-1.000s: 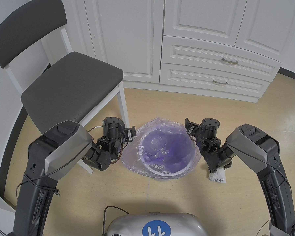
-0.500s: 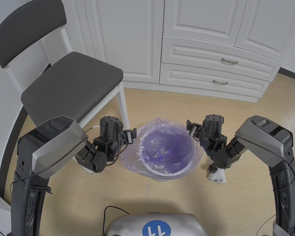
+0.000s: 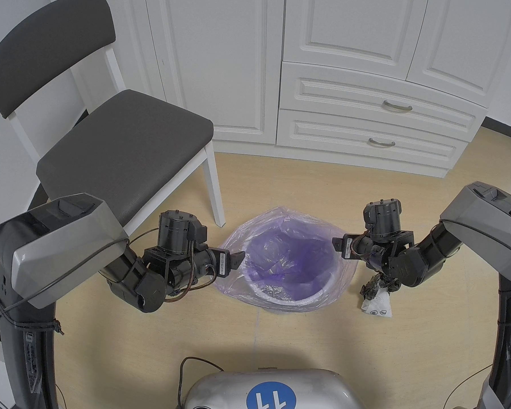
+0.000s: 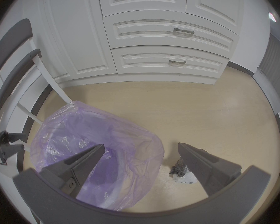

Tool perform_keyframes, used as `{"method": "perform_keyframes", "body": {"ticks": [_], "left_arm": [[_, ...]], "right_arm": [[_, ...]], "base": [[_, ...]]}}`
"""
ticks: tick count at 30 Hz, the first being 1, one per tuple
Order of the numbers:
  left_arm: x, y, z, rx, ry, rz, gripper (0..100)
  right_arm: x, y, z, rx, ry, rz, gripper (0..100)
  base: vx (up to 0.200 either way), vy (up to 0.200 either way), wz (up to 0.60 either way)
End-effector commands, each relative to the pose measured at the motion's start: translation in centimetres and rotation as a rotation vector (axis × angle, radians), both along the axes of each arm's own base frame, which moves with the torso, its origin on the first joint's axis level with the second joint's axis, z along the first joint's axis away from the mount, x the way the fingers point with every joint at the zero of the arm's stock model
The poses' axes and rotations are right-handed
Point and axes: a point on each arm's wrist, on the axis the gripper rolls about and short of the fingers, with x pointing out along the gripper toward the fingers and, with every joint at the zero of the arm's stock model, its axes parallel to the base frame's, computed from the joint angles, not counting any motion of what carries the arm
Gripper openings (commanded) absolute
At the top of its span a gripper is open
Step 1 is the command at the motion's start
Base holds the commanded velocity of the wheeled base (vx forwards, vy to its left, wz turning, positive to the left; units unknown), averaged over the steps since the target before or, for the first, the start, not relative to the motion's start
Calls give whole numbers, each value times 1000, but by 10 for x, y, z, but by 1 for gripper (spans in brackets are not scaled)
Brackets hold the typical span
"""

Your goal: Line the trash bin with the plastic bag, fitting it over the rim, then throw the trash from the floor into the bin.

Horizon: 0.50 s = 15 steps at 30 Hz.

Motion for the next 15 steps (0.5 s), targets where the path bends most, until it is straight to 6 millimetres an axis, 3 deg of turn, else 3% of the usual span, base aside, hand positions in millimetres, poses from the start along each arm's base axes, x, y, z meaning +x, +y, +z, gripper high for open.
{"method": "perform_keyframes", "body": {"ticks": [1, 5, 9, 15], "left_arm": [[-1, 1, -3, 21, 28, -3, 100], [-1, 1, -10, 36, 48, -5, 100], [5, -2, -19, 49, 50, 15, 100], [13, -2, -20, 68, 21, 75, 100]], "right_arm": [[1, 2, 0, 3, -8, 4, 100], [-10, 5, 9, -2, 0, 22, 100], [-18, 9, -9, -67, 51, 63, 100], [-12, 11, -35, -100, 94, 75, 100]], "base": [[0, 0, 0], [0, 0, 0], [0, 0, 0], [0, 0, 0]]}}
